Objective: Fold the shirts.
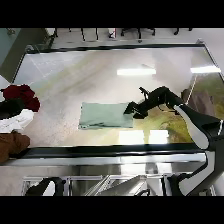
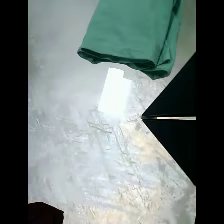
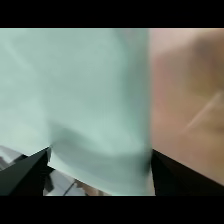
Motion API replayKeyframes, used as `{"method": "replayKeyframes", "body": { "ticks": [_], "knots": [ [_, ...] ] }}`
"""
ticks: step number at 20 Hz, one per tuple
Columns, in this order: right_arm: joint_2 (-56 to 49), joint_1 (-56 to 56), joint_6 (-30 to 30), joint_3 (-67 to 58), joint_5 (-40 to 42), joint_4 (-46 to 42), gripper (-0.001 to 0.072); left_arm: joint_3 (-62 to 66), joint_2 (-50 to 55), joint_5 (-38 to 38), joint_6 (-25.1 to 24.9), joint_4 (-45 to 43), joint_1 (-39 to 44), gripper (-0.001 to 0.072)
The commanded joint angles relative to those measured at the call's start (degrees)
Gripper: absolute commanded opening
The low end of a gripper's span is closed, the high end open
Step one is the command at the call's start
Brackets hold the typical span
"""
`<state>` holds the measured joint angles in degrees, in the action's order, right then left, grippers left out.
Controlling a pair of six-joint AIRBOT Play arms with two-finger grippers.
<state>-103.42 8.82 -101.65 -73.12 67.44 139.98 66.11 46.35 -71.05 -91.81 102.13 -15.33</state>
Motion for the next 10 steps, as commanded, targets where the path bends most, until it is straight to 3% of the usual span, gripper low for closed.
{"method": "replayKeyframes", "body": {
  "ticks": [1, 2, 3, 4, 10],
  "knots": [
    [-2.7, 1.2, -1.6, 0.2, -2.9, 2.8, 0.0697, 0.0, 0.0, 0.0, 0.1, 0.0, 0.0, 0.0012],
    [-2.7, 1.4, -1.8, 0.1, -3.3, 2.8, 0.0548, 0.0, 0.0, 0.0, 0.1, 0.0, -0.1, 0.0012],
    [-2.7, 1.4, -2.5, -0.1, -3.5, 3.2, 0.0176, 0.0, 0.0, 0.1, 0.1, 0.0, -0.1, 0.0012],
    [-2.7, 1.4, -3.0, -0.4, -3.4, 3.4, 0.0025, 0.0, 0.0, 0.1, 0.1, 0.0, -0.1, 0.0012],
    [3.8, -3.9, -2.9, -8.0, -2.7, 3.7, 0.0018, 0.0, 0.0, 0.1, 0.1, 0.0, -0.1, 0.0012]
  ]
}}
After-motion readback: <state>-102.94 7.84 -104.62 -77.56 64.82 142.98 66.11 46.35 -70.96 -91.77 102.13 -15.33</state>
